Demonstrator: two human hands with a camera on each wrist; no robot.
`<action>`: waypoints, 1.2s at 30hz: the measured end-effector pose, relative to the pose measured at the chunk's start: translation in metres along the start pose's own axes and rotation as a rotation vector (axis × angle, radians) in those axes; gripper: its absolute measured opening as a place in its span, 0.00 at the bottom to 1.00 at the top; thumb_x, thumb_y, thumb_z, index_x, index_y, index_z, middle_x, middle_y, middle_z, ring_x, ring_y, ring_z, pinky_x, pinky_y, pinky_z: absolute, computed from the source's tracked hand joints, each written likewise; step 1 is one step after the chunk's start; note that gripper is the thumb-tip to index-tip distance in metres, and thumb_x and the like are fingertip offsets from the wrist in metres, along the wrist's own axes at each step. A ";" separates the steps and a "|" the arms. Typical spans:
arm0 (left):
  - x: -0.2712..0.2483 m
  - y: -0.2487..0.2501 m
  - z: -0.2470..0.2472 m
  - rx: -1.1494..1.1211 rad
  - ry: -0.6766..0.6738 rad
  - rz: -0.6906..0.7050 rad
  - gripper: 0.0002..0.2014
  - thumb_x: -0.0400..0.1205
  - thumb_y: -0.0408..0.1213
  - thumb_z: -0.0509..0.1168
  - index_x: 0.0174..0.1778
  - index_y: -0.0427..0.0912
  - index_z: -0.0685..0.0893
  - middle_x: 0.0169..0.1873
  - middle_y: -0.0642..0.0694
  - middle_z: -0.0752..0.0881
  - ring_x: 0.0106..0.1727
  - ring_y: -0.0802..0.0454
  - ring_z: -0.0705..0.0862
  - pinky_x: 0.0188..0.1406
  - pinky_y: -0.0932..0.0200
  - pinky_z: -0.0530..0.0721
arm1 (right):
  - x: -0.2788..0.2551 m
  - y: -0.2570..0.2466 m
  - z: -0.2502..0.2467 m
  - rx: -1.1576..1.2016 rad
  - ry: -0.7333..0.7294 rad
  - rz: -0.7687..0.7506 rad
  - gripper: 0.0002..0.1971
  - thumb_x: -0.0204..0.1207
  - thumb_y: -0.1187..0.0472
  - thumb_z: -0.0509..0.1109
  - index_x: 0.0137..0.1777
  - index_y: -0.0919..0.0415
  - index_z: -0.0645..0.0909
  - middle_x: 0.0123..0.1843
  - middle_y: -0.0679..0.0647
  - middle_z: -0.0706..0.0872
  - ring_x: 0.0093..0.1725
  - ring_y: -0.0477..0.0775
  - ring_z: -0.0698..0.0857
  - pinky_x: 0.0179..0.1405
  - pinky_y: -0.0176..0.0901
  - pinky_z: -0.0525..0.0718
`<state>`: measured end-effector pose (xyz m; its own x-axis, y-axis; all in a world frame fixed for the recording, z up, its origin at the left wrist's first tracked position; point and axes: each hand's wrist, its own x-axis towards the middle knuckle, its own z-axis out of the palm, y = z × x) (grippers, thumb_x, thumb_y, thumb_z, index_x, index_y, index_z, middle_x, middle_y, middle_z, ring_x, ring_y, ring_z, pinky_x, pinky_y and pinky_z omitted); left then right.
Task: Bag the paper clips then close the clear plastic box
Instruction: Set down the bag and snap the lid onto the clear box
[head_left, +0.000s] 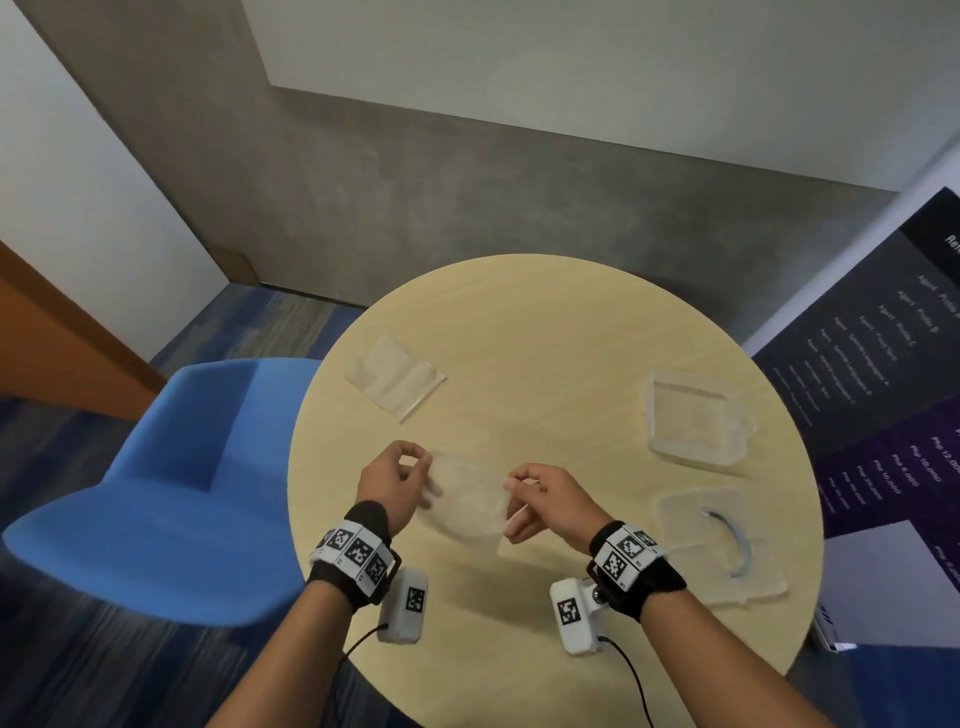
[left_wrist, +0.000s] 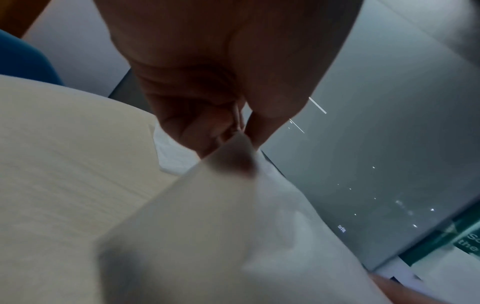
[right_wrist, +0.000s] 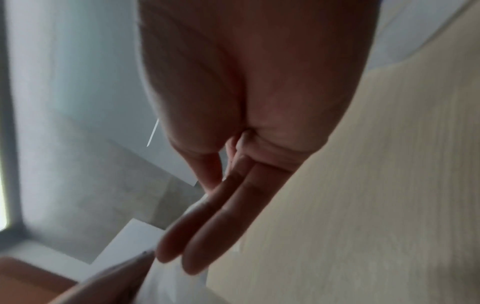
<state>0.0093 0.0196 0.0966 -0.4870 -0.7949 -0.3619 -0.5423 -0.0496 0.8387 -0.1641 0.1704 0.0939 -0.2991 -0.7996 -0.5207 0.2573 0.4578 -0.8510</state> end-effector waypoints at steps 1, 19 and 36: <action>0.005 0.002 -0.003 0.056 -0.011 -0.018 0.06 0.84 0.44 0.63 0.46 0.47 0.81 0.28 0.46 0.93 0.24 0.52 0.88 0.33 0.58 0.84 | 0.000 0.000 0.002 0.042 -0.010 0.034 0.06 0.83 0.63 0.66 0.52 0.67 0.78 0.32 0.62 0.86 0.27 0.60 0.89 0.28 0.48 0.90; 0.123 -0.018 0.050 0.779 0.061 0.094 0.21 0.77 0.32 0.70 0.67 0.43 0.80 0.74 0.40 0.71 0.74 0.38 0.72 0.71 0.43 0.78 | 0.007 0.080 -0.062 -0.304 0.248 0.153 0.06 0.76 0.65 0.67 0.46 0.59 0.86 0.35 0.58 0.90 0.28 0.52 0.85 0.32 0.50 0.89; 0.126 -0.035 0.057 0.802 0.131 -0.029 0.14 0.80 0.35 0.66 0.62 0.40 0.83 0.59 0.37 0.80 0.61 0.35 0.79 0.57 0.42 0.83 | -0.013 0.068 -0.257 -1.142 0.718 0.045 0.26 0.75 0.62 0.70 0.74 0.56 0.74 0.74 0.60 0.74 0.69 0.65 0.72 0.68 0.57 0.76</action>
<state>-0.0722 -0.0440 -0.0011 -0.4076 -0.8670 -0.2868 -0.9034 0.3370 0.2652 -0.3789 0.3122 0.0254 -0.8122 -0.5579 -0.1706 -0.5175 0.8240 -0.2309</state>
